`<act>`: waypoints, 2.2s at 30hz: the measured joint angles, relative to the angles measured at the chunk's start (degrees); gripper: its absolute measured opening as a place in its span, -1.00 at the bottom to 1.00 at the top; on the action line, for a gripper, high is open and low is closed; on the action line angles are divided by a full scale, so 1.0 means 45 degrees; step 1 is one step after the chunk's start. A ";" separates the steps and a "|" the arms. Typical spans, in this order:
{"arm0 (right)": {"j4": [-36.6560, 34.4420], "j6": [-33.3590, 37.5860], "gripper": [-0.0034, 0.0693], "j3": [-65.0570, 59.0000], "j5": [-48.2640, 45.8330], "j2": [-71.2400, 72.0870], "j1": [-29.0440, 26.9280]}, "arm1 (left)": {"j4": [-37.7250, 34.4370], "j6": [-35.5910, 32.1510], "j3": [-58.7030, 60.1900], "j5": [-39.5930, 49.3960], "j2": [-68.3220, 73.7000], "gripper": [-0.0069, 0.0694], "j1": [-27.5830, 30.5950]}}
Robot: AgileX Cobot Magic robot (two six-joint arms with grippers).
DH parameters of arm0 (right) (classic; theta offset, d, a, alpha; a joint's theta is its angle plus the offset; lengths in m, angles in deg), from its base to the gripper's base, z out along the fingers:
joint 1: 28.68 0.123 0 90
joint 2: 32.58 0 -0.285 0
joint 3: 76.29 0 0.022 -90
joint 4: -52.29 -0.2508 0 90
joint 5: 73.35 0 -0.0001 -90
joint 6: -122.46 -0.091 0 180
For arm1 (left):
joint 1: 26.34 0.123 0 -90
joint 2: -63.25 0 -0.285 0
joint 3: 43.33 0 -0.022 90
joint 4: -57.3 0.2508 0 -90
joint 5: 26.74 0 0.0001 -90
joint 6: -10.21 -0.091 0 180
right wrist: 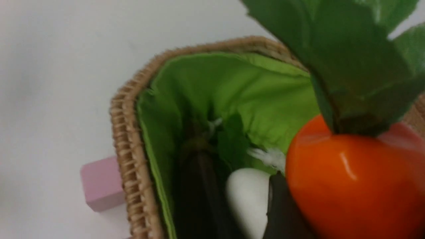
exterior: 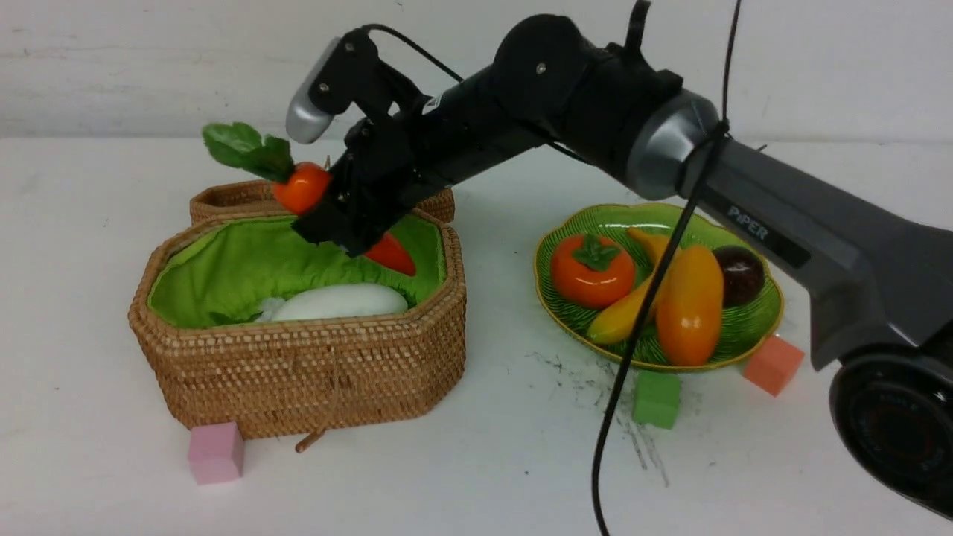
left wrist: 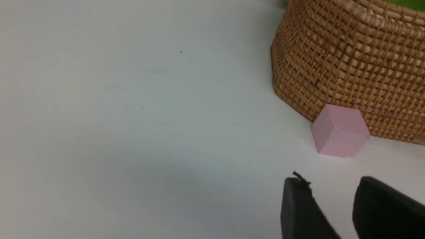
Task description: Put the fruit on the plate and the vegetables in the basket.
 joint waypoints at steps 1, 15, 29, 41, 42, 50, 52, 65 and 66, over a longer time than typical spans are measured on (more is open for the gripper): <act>0.0126 -0.0163 0.20 0.0000 0.0017 0.0001 0.0000 | 0.0000 0.0000 0.0000 0.0000 0.0000 -0.19 0.0000; 0.0349 -0.1245 0.80 -0.0182 -0.2138 0.1551 -0.0627 | 0.0000 0.0000 0.0000 0.0000 0.0000 -0.19 0.0000; 0.2855 -0.5633 -0.77 -1.0525 -0.1121 1.4177 -0.7584 | 0.0000 0.0000 0.0000 0.0000 0.0000 -0.19 0.0000; 0.3640 -0.8306 -0.93 -1.9071 0.1298 2.2398 -0.8183 | 0.0000 -0.0011 0.0000 0.0000 0.0000 -0.19 0.0000; 0.3714 -0.8306 -0.93 -1.9223 0.1282 2.2561 -0.8151 | 0.0000 -0.0011 0.0000 0.0000 0.0000 -0.19 0.0000; 0.3970 -0.8245 -0.93 -1.9416 0.2033 2.4506 -0.8140 | 0.0000 -0.0011 0.0000 0.0000 0.0000 -0.19 0.0000; 0.3943 -0.8245 -0.93 -1.9416 0.2033 2.5409 -0.8140 | 0.0000 -0.0011 0.0000 0.0000 0.0000 -0.19 0.0000; 0.3970 -0.8245 -0.91 -1.9416 0.1950 2.6801 -0.8167 | 0.0000 -0.0011 0.0000 0.0000 0.0000 -0.19 0.0000; 0.4024 -0.8245 -0.91 -1.9416 0.1950 2.6878 -0.8248 | 0.0000 -0.0011 0.0000 0.0000 0.0000 -0.19 0.0000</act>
